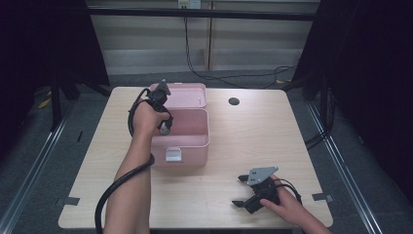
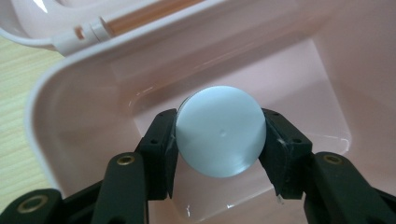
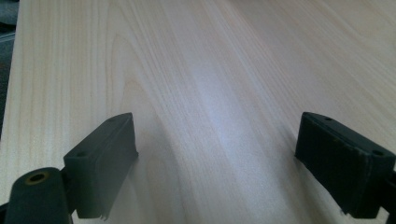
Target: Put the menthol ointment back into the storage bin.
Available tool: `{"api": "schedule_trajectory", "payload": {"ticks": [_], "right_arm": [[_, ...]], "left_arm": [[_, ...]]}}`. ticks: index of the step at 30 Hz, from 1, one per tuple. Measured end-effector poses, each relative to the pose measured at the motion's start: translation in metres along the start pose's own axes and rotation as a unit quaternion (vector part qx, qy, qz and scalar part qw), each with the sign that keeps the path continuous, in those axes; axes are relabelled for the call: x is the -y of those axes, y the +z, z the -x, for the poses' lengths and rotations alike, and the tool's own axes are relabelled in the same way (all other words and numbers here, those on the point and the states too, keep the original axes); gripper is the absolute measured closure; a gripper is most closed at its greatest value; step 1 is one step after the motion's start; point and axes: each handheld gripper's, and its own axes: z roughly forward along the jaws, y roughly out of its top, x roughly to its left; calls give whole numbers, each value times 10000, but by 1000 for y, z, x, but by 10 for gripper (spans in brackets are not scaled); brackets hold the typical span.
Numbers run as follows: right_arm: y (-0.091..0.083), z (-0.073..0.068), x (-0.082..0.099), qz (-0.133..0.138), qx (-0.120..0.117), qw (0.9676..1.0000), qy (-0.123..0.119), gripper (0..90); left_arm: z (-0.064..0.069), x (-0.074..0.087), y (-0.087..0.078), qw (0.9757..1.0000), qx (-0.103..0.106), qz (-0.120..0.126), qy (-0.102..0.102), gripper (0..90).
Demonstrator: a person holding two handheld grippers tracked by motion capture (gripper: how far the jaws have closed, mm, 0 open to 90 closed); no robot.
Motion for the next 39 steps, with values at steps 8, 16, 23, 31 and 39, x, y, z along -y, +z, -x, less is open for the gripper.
{"api": "schedule_trajectory", "payload": {"ticks": [8,16,23,31,39], "right_arm": [[0,0,0,1,-1,10000,-2,118],[0,0,0,8,-10,10000,3,118],[0,0,0,9,-10,10000,5,118],[0,0,0,9,-23,10000,6,118],[0,0,0,12,-27,10000,7,117]], "left_arm": [[2,-1,19,9999,-32,-114,-125,500],[7,-5,31,9996,-15,-181,-197,500],[7,-8,40,9993,-19,-286,-234,500],[4,-9,49,9987,-7,-374,-344,499],[1,-9,56,9982,-50,-468,-360,499]]}}
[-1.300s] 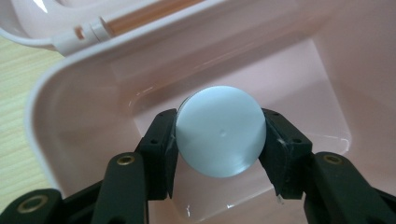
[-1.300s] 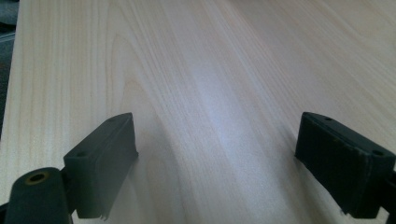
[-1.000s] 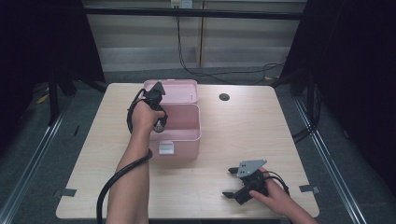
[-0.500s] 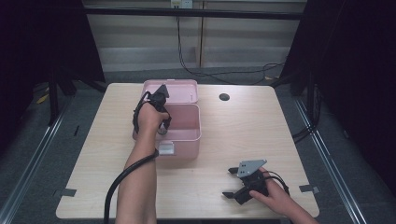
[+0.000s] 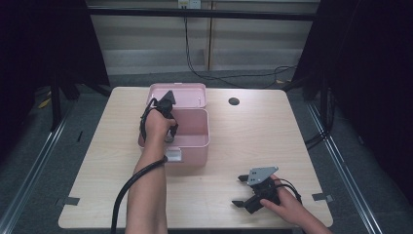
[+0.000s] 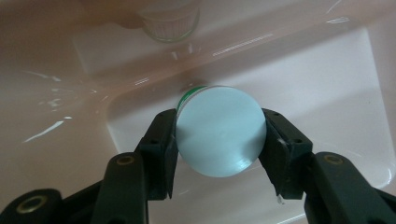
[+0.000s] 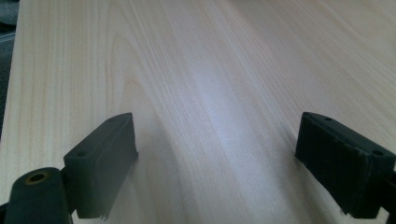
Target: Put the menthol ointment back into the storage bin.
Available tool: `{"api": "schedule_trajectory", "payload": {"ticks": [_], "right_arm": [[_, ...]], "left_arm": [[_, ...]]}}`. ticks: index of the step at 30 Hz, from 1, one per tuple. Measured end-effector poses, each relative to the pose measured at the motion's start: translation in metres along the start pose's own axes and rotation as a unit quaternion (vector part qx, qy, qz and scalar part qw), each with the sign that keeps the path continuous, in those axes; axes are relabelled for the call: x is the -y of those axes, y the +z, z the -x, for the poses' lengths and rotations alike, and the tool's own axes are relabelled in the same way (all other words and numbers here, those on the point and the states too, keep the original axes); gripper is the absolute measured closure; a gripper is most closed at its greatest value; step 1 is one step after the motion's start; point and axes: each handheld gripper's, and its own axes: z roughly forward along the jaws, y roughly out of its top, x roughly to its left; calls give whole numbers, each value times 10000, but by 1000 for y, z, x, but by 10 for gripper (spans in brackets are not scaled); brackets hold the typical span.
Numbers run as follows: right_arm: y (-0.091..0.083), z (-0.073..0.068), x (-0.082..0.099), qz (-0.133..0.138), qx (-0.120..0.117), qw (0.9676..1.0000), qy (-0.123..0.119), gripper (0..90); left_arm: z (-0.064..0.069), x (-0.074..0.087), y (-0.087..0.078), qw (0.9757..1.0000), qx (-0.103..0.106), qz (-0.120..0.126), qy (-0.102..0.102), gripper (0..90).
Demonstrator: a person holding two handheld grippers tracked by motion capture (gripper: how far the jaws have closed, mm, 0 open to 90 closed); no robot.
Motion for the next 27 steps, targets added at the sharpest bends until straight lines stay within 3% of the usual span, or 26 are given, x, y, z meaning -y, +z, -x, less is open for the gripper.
{"api": "schedule_trajectory", "payload": {"ticks": [22,27], "right_arm": [[0,0,0,2,-7,10000,-6,116],[0,0,0,-1,-7,10000,-1,116]], "left_arm": [[3,-3,13,10000,-34,19,-20,458],[3,-2,11,9999,-1,61,-116,444]]}}
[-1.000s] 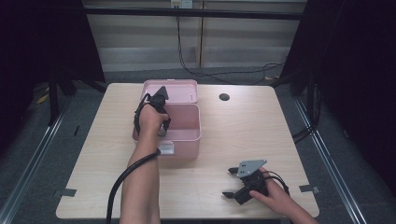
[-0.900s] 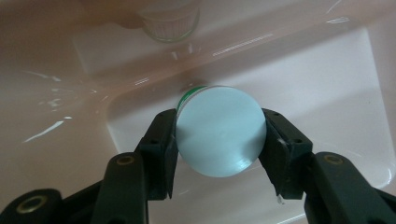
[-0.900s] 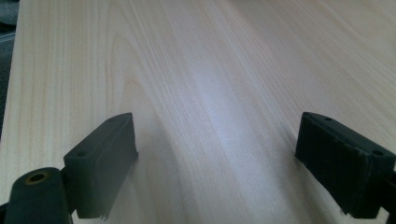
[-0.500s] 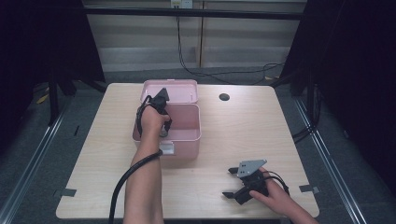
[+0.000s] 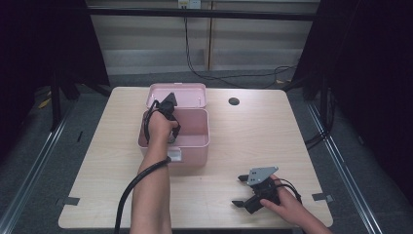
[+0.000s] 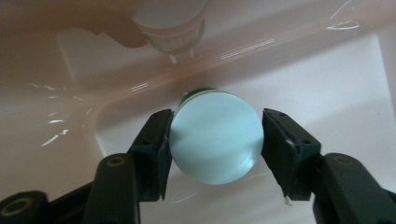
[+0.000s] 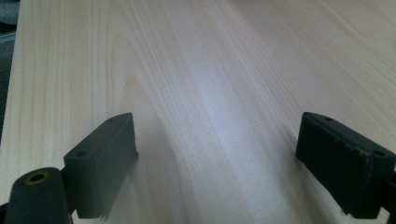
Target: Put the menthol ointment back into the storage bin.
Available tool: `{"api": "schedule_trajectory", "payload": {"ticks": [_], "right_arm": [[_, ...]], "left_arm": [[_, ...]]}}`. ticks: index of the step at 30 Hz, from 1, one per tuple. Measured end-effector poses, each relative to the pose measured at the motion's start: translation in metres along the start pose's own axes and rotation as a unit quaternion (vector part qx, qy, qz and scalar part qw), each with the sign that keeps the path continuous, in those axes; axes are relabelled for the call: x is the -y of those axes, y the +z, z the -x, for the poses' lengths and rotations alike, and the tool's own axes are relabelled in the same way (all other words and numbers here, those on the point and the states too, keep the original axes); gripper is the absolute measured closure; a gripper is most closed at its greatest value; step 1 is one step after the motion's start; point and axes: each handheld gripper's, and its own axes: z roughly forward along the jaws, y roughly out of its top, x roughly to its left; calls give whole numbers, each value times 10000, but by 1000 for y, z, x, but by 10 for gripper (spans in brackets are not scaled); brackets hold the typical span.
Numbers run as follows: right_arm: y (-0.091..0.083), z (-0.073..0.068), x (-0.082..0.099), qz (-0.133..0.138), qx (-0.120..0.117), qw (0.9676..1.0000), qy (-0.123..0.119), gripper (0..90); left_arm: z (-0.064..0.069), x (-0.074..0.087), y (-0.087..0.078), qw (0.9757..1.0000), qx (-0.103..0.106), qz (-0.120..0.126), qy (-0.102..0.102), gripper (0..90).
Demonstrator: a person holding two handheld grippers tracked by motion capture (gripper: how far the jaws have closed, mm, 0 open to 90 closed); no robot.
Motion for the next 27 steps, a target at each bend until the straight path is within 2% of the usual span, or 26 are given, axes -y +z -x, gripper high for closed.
{"api": "schedule_trajectory", "payload": {"ticks": [6,16,19,20,22,24,27], "right_arm": [[0,0,0,2,0,10000,-3,116],[0,0,0,-4,16,10000,-4,116],[0,0,0,-3,14,10000,-5,116],[0,0,0,1,1,10000,-9,116],[0,0,0,-1,1,10000,-7,116],[0,0,0,1,2,10000,-9,116],[0,0,0,-1,0,10000,-8,116]], "left_arm": [[0,0,-5,9999,-15,39,-113,334],[0,3,-17,9999,-9,75,-113,279],[-1,5,-21,9999,43,107,-95,265],[-1,5,-23,10000,53,59,-34,257],[0,7,-25,9999,70,125,-82,244],[-1,8,-28,9999,79,93,3,237],[-1,9,-33,9999,111,83,10,232]]}}
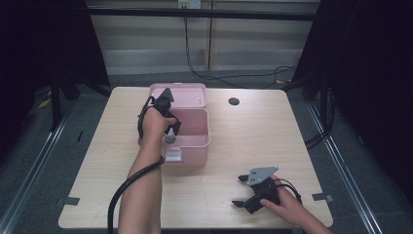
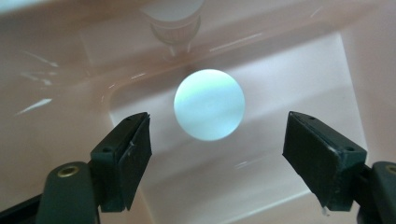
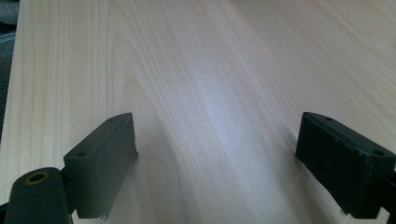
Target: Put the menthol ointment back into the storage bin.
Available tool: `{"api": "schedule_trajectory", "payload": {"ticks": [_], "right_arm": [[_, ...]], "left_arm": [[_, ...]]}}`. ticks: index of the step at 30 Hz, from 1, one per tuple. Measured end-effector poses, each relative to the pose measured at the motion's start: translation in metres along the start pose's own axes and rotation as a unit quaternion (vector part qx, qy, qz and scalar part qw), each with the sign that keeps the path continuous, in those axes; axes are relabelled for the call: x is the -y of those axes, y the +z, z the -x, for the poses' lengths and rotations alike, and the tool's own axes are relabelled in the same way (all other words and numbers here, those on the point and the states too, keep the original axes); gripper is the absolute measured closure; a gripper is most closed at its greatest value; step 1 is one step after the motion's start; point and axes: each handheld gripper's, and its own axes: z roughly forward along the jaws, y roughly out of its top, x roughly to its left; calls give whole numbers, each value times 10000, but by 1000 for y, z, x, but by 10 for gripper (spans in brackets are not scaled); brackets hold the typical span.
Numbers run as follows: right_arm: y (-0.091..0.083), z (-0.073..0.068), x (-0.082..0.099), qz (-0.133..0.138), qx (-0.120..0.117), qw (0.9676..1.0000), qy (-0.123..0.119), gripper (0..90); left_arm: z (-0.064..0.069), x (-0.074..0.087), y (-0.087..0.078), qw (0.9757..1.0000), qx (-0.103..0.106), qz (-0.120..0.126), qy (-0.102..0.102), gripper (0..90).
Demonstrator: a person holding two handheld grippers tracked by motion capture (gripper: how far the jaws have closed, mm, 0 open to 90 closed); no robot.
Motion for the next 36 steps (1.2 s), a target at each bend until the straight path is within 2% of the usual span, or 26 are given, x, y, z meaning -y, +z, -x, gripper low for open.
{"api": "schedule_trajectory", "payload": {"ticks": [11,30,36], "right_arm": [[0,0,0,-13,10,10000,-4,116],[0,0,0,-15,11,10000,-4,116],[0,0,0,-24,5,10000,11,116]], "left_arm": [[2,4,-23,9999,100,37,13,220],[8,10,-59,9994,246,-5,252,214],[6,13,-68,9992,257,-13,295,214]]}}
